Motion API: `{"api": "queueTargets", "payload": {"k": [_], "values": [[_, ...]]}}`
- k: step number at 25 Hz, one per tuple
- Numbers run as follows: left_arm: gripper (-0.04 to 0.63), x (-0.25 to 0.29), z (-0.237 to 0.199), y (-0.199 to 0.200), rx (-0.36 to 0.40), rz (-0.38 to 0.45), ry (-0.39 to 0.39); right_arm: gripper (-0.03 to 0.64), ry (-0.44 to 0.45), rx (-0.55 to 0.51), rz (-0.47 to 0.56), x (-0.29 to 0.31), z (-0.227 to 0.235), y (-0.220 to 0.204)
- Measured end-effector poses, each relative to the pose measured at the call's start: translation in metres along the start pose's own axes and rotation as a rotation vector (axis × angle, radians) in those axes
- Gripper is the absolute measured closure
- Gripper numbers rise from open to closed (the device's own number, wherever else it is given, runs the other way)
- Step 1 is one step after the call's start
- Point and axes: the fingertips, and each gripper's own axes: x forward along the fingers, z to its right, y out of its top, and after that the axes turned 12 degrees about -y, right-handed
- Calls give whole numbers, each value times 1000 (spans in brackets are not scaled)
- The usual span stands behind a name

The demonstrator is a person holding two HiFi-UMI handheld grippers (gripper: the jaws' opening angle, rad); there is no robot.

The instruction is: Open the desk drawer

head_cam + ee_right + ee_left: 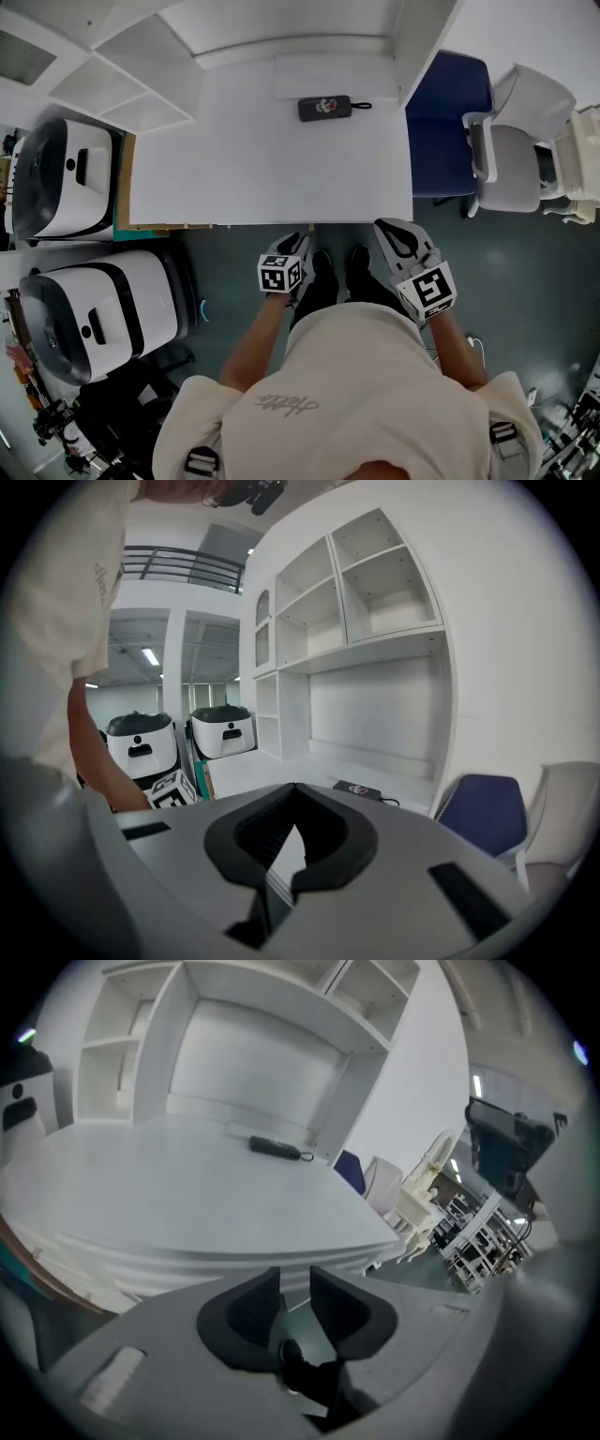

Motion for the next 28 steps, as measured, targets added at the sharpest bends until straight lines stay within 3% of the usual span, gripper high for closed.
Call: {"api": "queueTargets", "payload": {"k": [3, 11, 16, 28], "values": [[489, 18, -12, -23, -7, -83, 1, 615, -21, 50, 6, 1, 5, 5], [489, 61, -43, -54, -45, -179, -7, 615, -50, 60, -29, -1, 9, 3], [489, 87, -56, -67, 5, -262, 6, 615, -68, 68, -40, -1, 14, 3], [505, 113, -61, -68, -114, -271, 7, 615, -119, 107, -62, -13, 24, -16]]}}
